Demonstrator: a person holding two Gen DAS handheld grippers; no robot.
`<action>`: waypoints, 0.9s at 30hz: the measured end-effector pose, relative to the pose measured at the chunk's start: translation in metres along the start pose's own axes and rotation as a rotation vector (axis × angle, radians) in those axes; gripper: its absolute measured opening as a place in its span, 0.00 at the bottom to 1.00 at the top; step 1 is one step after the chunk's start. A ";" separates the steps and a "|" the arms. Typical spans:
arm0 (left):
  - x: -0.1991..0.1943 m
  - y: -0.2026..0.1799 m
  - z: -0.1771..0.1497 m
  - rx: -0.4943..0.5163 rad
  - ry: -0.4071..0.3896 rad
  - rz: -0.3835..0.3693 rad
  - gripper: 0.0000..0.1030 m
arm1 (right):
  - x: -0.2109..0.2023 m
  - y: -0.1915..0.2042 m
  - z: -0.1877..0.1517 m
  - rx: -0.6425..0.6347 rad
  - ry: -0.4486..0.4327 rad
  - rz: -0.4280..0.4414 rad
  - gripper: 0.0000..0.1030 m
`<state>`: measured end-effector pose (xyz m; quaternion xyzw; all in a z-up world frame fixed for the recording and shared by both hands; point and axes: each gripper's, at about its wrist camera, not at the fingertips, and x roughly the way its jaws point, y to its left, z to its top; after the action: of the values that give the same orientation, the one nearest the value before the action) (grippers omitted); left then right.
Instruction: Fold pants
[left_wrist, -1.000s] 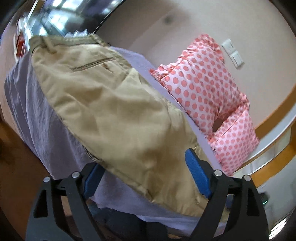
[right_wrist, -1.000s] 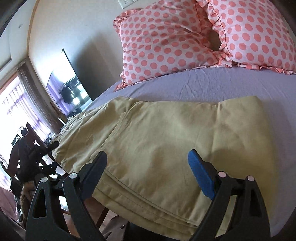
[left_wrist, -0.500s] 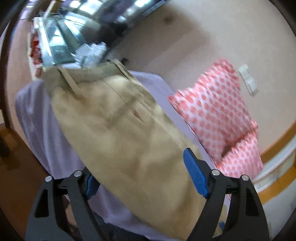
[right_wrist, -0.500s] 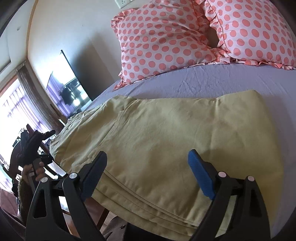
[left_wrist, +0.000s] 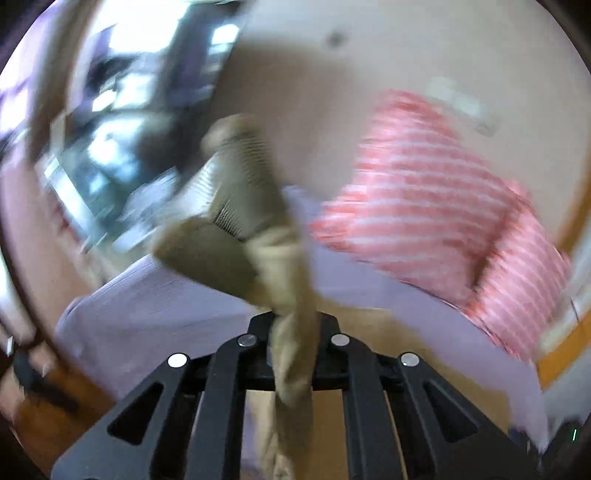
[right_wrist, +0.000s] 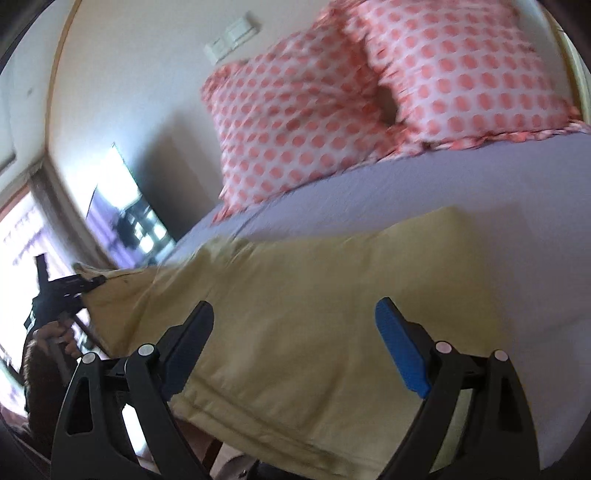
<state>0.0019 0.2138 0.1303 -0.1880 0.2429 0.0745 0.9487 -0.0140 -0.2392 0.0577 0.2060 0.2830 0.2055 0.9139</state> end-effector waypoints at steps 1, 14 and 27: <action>-0.003 -0.027 0.001 0.065 -0.014 -0.037 0.08 | -0.008 -0.008 0.004 0.019 -0.029 -0.022 0.88; 0.012 -0.287 -0.226 0.884 0.296 -0.551 0.11 | -0.072 -0.110 0.013 0.319 -0.146 -0.147 0.88; 0.021 -0.152 -0.105 0.360 0.355 -0.499 0.45 | 0.010 -0.104 0.022 0.257 0.190 0.006 0.55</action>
<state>0.0104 0.0341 0.0839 -0.0812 0.3599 -0.2373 0.8987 0.0339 -0.3261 0.0187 0.3018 0.3913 0.1888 0.8486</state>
